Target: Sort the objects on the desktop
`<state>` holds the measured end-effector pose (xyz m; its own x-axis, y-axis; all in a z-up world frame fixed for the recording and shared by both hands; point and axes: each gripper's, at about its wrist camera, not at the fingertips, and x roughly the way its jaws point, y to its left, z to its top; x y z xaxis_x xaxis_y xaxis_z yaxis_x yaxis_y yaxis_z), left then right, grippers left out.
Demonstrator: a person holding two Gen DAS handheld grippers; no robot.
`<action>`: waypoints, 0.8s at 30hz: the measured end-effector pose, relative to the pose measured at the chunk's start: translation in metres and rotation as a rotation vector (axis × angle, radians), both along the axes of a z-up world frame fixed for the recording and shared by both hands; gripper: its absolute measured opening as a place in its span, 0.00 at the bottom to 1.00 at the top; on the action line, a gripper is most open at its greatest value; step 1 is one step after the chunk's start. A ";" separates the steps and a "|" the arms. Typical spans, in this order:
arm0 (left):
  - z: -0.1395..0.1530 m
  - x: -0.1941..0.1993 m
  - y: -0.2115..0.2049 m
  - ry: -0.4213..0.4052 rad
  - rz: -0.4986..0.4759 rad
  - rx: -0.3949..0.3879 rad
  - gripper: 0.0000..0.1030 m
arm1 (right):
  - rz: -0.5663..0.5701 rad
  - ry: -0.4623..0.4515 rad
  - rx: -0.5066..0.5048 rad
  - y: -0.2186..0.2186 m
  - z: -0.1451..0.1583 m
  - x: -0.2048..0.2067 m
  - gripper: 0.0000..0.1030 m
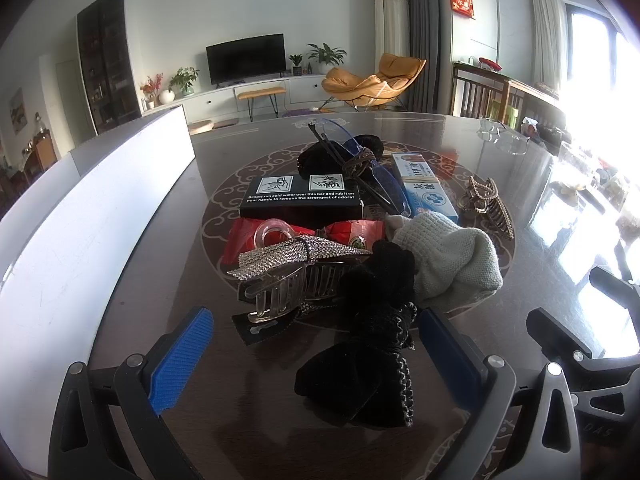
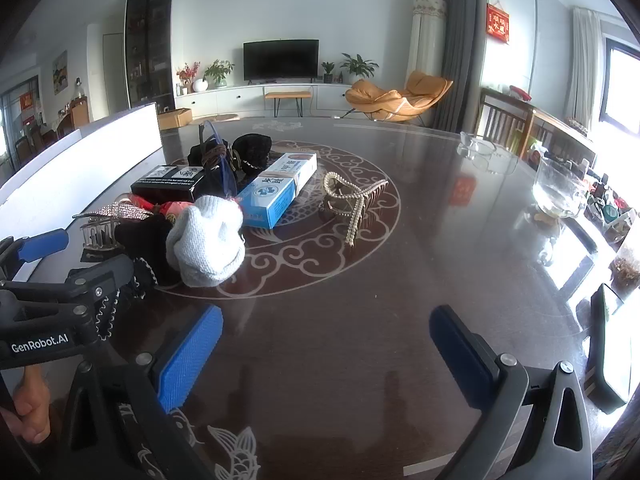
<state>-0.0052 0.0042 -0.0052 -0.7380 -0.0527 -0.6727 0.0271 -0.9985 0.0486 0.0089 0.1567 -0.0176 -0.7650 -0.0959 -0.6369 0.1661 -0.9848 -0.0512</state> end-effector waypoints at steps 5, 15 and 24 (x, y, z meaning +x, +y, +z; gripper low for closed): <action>0.000 0.000 0.000 0.000 0.001 0.000 1.00 | 0.000 0.000 0.000 0.000 0.000 0.000 1.00; 0.000 0.000 0.000 0.000 0.001 0.001 1.00 | 0.001 -0.002 0.003 0.000 0.000 0.000 1.00; 0.000 0.000 0.000 0.000 0.002 0.001 1.00 | 0.003 -0.004 0.009 0.000 -0.001 0.001 1.00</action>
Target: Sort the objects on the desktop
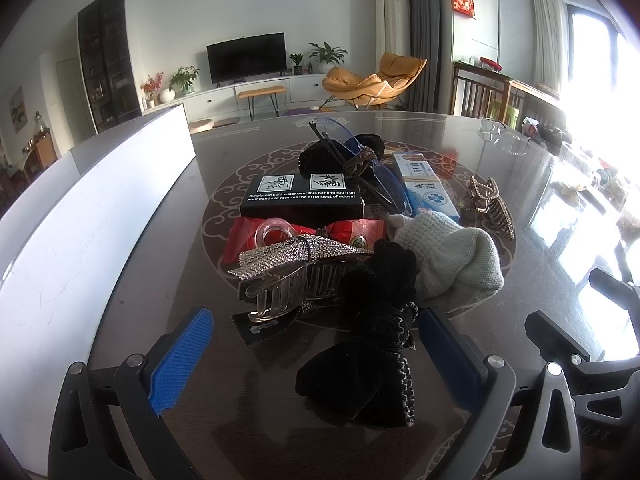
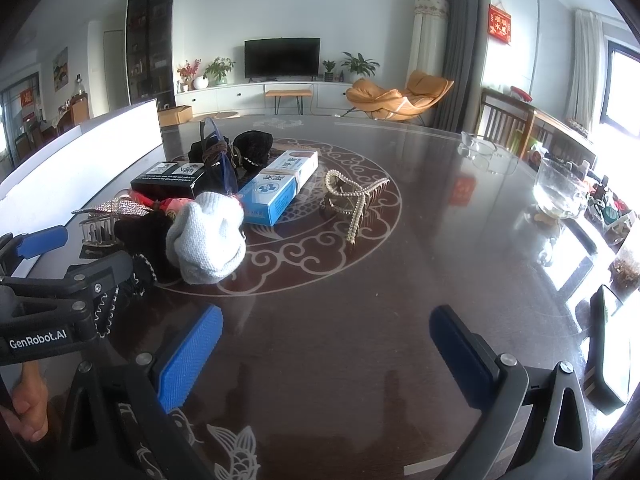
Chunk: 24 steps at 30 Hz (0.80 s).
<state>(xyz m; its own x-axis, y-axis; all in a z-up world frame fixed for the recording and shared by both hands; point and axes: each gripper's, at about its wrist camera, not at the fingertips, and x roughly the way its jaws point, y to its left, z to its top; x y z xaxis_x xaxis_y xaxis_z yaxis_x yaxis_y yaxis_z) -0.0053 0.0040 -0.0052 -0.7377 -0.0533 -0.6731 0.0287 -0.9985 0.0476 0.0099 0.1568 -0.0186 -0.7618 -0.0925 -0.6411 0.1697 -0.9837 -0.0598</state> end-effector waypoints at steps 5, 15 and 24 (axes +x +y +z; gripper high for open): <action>0.000 0.000 0.000 0.000 0.000 0.000 1.00 | -0.001 0.000 0.001 0.000 0.000 0.000 1.00; 0.000 0.000 0.000 0.000 0.002 0.000 1.00 | 0.000 -0.001 0.003 -0.001 0.000 0.000 1.00; 0.000 0.000 0.000 -0.001 0.003 0.001 1.00 | 0.003 -0.005 0.007 -0.002 -0.001 0.000 1.00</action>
